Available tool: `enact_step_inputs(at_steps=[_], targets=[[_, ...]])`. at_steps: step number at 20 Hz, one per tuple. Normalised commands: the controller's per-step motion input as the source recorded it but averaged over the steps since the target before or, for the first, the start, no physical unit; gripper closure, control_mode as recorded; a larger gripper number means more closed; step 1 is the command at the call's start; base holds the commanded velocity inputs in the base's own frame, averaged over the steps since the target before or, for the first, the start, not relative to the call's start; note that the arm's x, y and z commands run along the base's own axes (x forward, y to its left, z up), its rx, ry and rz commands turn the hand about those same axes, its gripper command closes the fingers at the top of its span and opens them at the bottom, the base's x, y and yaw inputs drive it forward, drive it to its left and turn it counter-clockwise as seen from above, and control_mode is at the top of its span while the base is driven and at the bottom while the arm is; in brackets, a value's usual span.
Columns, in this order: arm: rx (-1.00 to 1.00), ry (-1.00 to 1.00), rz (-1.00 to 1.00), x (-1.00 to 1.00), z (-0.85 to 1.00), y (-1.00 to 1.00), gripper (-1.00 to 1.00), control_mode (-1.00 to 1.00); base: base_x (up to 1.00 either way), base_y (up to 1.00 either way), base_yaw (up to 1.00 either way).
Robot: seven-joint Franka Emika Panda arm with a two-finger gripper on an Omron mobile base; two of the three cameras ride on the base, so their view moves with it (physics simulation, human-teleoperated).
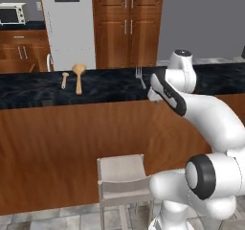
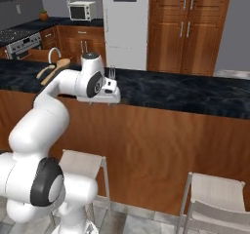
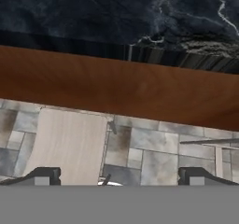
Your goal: Pick up the metallic utensils from the counter and place them in the open drawer. Make sure not to pick up any wooden utensils.
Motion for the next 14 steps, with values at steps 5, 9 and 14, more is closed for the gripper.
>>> enact_step_inputs(at_steps=[5,9,14], targets=[[0.0,0.0,-0.03,0.6,0.01,0.0,-1.0,-1.0,0.0,0.0,0.0],[0.0,0.0,-0.04,0.54,0.0,0.04,-1.0,-1.0,0.0,0.0,0.0],[0.0,-0.01,-0.04,0.39,0.0,0.05,-1.0,-1.0,0.0,0.0,0.0]])
